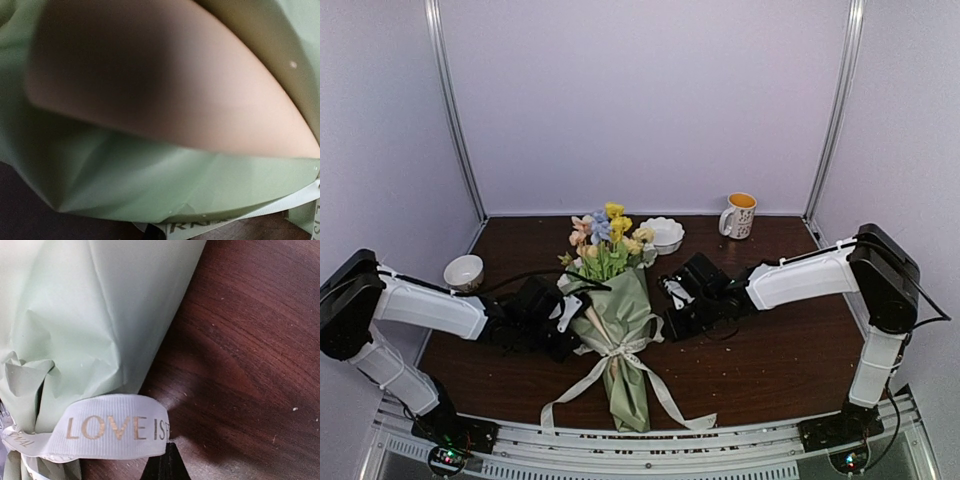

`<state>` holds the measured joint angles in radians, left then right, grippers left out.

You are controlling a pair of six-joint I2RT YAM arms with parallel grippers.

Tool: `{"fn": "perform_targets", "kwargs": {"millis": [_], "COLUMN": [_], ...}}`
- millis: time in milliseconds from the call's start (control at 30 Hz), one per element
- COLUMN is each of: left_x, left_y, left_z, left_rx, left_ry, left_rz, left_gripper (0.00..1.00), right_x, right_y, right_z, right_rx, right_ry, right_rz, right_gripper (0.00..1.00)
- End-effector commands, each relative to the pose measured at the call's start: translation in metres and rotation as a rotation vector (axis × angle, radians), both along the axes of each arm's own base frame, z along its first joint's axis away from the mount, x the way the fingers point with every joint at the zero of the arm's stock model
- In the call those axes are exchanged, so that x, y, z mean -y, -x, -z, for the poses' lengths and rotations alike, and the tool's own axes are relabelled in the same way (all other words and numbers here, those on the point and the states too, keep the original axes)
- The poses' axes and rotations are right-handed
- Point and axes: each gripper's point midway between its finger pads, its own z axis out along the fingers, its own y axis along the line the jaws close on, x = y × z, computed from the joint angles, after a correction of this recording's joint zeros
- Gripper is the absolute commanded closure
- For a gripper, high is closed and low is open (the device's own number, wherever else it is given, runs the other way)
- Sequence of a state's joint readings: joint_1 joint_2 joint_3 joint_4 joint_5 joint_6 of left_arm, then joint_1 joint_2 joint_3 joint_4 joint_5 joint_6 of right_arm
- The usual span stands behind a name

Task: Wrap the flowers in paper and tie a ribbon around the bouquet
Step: Tie the half-tied ribbon around the folded bouquet.

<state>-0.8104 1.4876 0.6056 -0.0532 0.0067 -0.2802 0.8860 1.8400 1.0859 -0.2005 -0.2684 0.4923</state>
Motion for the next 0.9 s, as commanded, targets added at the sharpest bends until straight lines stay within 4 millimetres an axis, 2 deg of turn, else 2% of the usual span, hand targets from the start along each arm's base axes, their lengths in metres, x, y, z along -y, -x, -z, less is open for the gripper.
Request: {"fn": "perform_targets", "kwargs": {"millis": [0,100,300,600,867], "left_x": [-0.009,-0.011,-0.019,-0.040,-0.044], "left_y": [-0.014,-0.016,-0.019,-0.028,-0.027], "left_z": [-0.015,-0.018,-0.008,0.001,0.006], "left_rx": [0.083,0.099,0.088,0.071,0.054], "left_ry": [0.001,-0.005,-0.044,-0.089,-0.107], "left_rz": [-0.061,-0.072,-0.111,-0.188,-0.194], "left_gripper": [1.00,1.00,1.00,1.00,1.00], "right_x": [0.017,0.030,0.057,0.078,0.084], "right_y": [0.007,0.019,0.046,0.087,0.104], "right_z": [0.002,0.008,0.020,0.032,0.043], "right_rx": [0.013,-0.008,-0.062,-0.158,-0.222], "right_ry": [0.054,0.078,0.097,0.107,0.102], "right_rz": [-0.001,-0.008,0.002,-0.028,-0.051], "right_gripper": [1.00,1.00,1.00,1.00,1.00]}}
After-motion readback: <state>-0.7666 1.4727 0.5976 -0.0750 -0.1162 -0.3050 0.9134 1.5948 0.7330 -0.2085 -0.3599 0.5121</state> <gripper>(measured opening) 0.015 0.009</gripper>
